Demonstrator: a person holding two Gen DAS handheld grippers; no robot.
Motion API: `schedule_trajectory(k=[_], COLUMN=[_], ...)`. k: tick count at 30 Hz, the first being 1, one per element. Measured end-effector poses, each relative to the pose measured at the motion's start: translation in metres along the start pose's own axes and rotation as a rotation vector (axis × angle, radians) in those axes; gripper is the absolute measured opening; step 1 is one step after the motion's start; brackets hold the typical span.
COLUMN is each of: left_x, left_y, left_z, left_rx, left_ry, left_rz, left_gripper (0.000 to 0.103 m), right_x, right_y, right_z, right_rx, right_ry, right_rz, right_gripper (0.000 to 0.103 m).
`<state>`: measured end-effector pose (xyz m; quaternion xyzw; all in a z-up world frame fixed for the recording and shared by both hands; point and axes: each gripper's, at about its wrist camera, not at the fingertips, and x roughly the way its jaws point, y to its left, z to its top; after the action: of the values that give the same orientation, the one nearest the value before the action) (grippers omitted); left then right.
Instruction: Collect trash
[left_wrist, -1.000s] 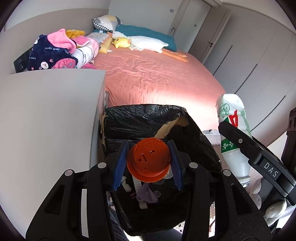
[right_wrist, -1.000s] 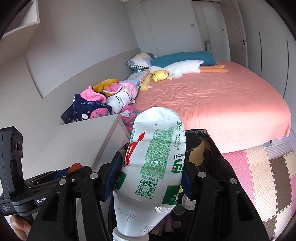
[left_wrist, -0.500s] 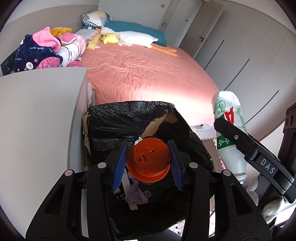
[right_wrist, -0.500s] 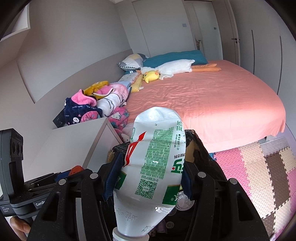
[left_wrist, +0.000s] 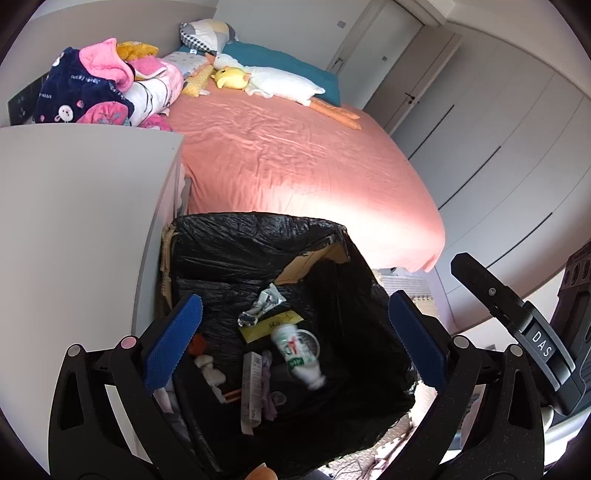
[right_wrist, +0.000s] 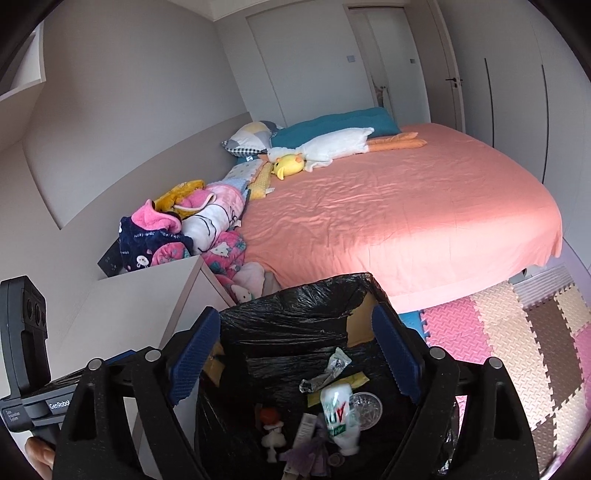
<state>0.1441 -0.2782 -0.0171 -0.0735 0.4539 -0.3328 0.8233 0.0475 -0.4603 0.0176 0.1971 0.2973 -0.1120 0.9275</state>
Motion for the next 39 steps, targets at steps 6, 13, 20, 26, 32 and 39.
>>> schedule_trajectory(k=[6,13,20,26,32,39], left_x=[-0.002,-0.007,-0.008,-0.009,-0.009,-0.013], left_y=[0.000,0.001,-0.002,-0.005,-0.009,-0.013], left_z=[-0.001,-0.001,-0.002,-0.002,-0.003,-0.004], left_rx=[-0.003,-0.004,0.016,0.035,0.065,0.088], left_ry=[-0.012,-0.022,-0.013,-0.013,-0.018,-0.034], left_rz=[0.008,0.036,0.060,0.073,0.091,0.098], left_gripper=[0.097,0.097,0.097,0.097,0.097,0.097], right_x=[0.002,0.000,0.000,0.000,0.000,0.000], right_y=[0.000,0.001,0.004,0.005,0.005,0.005], right_z=[-0.003,-0.004,-0.006,-0.006,-0.006,-0.006], right_rx=[-0.004,-0.010,-0.018,-0.019,-0.018,-0.019], right_ry=[0.012,0.011,0.013,0.013,0.013,0.013], right_rz=[0.002,0.001,0.001,0.002,0.000,0.001], right_gripper=[0.085,0.085,0.085,0.085,0.085,0.085])
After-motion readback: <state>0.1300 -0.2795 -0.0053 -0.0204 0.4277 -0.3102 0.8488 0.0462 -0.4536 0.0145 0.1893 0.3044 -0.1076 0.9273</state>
